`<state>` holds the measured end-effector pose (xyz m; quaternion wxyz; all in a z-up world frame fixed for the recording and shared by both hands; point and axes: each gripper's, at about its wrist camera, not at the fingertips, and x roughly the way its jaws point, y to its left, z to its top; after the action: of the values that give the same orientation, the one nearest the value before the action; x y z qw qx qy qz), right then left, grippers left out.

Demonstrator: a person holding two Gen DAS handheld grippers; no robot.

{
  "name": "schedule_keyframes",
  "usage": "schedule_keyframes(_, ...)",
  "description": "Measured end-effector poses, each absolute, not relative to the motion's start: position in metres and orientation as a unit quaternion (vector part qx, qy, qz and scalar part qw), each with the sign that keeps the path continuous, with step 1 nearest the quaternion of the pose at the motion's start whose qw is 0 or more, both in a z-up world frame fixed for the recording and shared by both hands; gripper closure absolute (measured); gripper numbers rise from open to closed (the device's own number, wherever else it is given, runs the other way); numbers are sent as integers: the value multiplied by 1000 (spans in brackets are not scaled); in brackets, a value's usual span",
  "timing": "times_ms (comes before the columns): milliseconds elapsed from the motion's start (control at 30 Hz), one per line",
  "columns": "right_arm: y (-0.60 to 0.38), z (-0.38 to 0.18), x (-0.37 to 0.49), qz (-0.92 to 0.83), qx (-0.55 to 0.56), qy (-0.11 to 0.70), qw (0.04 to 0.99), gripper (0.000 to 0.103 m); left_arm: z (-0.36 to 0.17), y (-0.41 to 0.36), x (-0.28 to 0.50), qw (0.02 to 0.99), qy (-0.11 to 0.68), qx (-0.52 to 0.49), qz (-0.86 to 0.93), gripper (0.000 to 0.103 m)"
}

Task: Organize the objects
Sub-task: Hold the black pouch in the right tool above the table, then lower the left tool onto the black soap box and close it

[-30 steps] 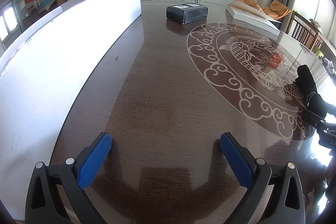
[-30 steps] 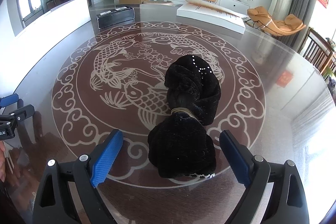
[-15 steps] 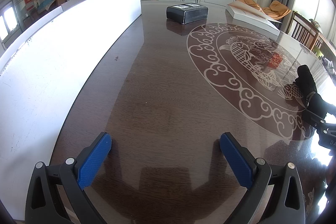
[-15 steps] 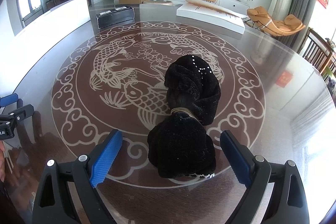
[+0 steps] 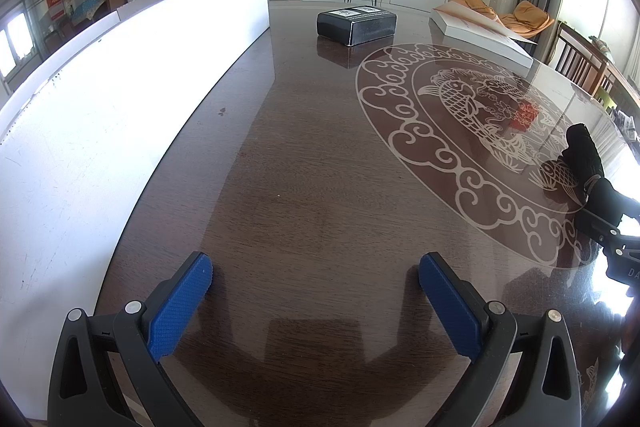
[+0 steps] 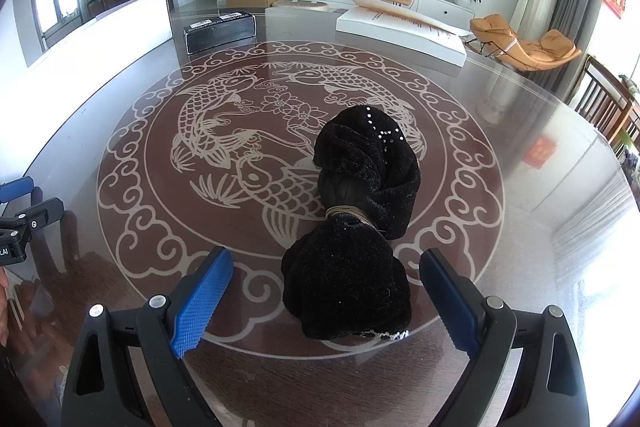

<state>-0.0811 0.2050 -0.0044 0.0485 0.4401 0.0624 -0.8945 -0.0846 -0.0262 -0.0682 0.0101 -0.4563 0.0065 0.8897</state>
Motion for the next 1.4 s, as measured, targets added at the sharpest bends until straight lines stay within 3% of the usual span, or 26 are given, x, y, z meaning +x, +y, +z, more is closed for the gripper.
schedule_keyframes(800,207,-1,-82,-897,435,53,56,8,-68,-27,-85,12,7,-459,889,0)
schedule_keyframes(933,208,0,-81,-899,432,49,57,8,-60,-26,-97,58,-10,-468,882,0)
schedule_keyframes(1167,212,0,-82,-898,433,42,57,8,-16,-18,-200,80,68,-422,900,0)
schedule_keyframes(1400,209,-2,-82,-897,435,50,53,8,-32,12,-320,102,163,-451,871,0)
